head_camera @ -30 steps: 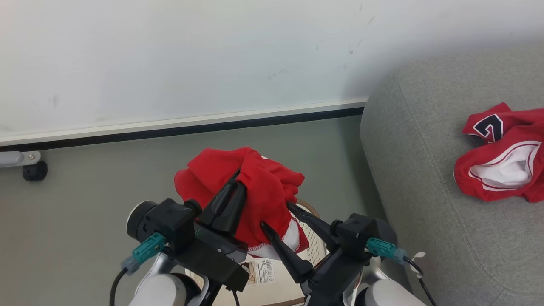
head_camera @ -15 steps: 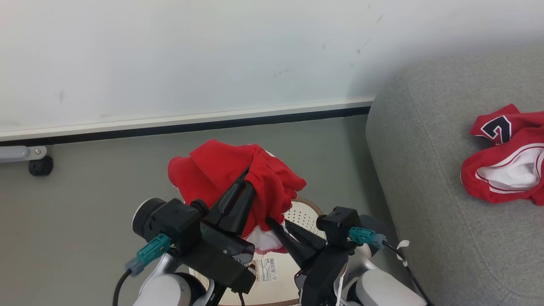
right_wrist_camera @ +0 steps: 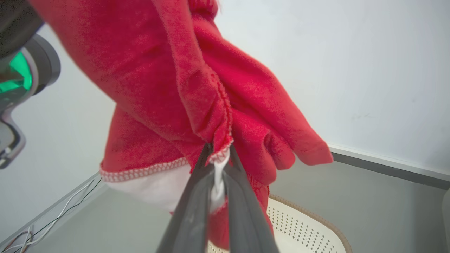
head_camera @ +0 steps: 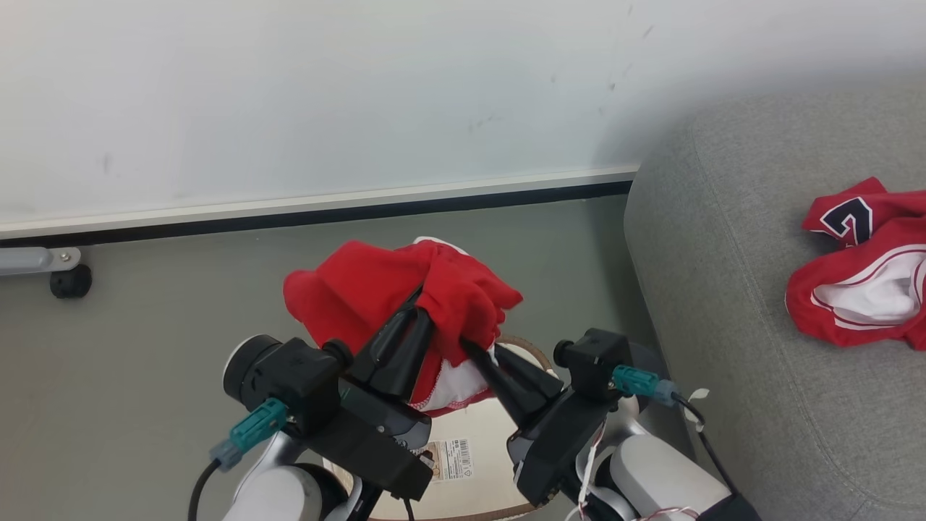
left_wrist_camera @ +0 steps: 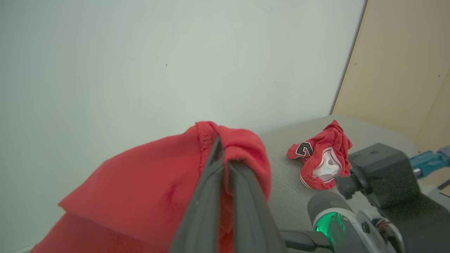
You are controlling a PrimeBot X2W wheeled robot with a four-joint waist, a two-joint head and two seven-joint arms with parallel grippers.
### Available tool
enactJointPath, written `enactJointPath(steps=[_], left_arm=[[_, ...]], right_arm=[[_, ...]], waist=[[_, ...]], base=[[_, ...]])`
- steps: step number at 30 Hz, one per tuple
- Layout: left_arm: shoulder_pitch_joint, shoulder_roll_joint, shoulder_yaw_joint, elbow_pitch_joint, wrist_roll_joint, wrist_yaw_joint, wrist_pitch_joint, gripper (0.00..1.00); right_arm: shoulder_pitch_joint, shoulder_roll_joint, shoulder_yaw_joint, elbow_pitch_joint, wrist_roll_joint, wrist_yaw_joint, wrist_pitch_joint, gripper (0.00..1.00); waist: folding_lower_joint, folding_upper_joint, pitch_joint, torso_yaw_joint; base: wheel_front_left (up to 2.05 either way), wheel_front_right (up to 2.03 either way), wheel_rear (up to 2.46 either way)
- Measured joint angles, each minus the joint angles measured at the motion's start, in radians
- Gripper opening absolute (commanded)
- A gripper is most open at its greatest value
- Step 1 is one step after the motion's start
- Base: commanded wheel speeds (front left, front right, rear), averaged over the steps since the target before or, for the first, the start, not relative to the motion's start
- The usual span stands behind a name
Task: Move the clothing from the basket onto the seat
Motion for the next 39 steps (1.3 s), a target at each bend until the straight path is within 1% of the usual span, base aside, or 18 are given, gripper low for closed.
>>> enactJointPath(steps=[1,2,3,4,9,10,14,20,24,35,39], left_arm=[[-0.001,0.002,-0.003,0.0,0.0,0.0,0.005,0.51],[-0.001,0.005,-0.008,0.0,0.0,0.0,0.014,0.8],[-0.001,0.008,-0.015,0.001,-0.005,-0.004,0.019,0.95],[-0.001,0.009,-0.021,0.005,-0.011,-0.012,0.023,1.0],[0.008,0.021,-0.054,0.008,-0.015,-0.018,0.052,1.0],[0.014,0.037,-0.075,0.008,-0.015,-0.025,0.071,1.0],[0.02,0.05,-0.088,0.008,-0.013,-0.026,0.084,1.0],[0.043,0.064,-0.116,0.007,-0.005,-0.027,0.097,1.0],[0.071,0.083,-0.127,-0.001,0.005,-0.027,0.106,1.0],[0.083,0.107,-0.137,-0.026,0.021,-0.026,0.114,1.0],[0.099,0.108,-0.134,-0.031,0.021,-0.023,0.114,1.0]], right_arm=[[-0.006,0.0,-0.004,0.002,0.001,0.0,-0.008,0.0],[-0.01,0.0,-0.009,0.002,0.001,0.0,-0.017,0.0],[-0.012,0.0,-0.013,0.002,0.002,0.0,-0.027,0.0],[-0.016,0.0,-0.015,0.006,0.004,0.001,-0.035,0.0],[-0.028,0.001,-0.03,0.01,0.008,0.005,-0.077,0.0],[-0.029,0.001,-0.042,0.014,0.008,0.006,-0.106,0.0],[-0.031,-0.007,-0.058,0.03,0.008,0.006,-0.131,0.0],[-0.031,-0.026,-0.084,0.044,0.01,0.006,-0.148,0.0],[-0.031,-0.032,-0.098,0.055,0.012,0.004,-0.158,0.0],[-0.031,-0.073,-0.151,0.066,0.019,-0.025,-0.175,0.0],[-0.031,-0.085,-0.169,0.066,0.019,-0.03,-0.18,0.0]], waist=[[0.0,0.0001,-0.002,0.0],[0.0,0.0,-0.003,0.0],[0.0,0.0,-0.004,0.0],[0.0,0.0,-0.006,0.0],[0.0,0.0,-0.017,0.002],[0.0,0.0,-0.023,0.002],[0.0,0.0,-0.028,0.001],[0.0,0.0,-0.033,-0.002],[-0.0001,0.0,-0.032,-0.013],[0.0,0.0,-0.019,-0.064],[0.0,0.0,-0.013,-0.092]], base=[[0.0,0.0,0.0],[0.0,0.0,0.0],[0.0,0.0,0.0],[0.0,0.0,0.0],[0.0,0.0,0.0],[0.0,0.0,0.0],[0.0,0.0,0.0],[0.0,0.0,0.0],[0.0,0.0,0.0],[0.0,0.0,0.0],[0.0,0.0,0.0]])
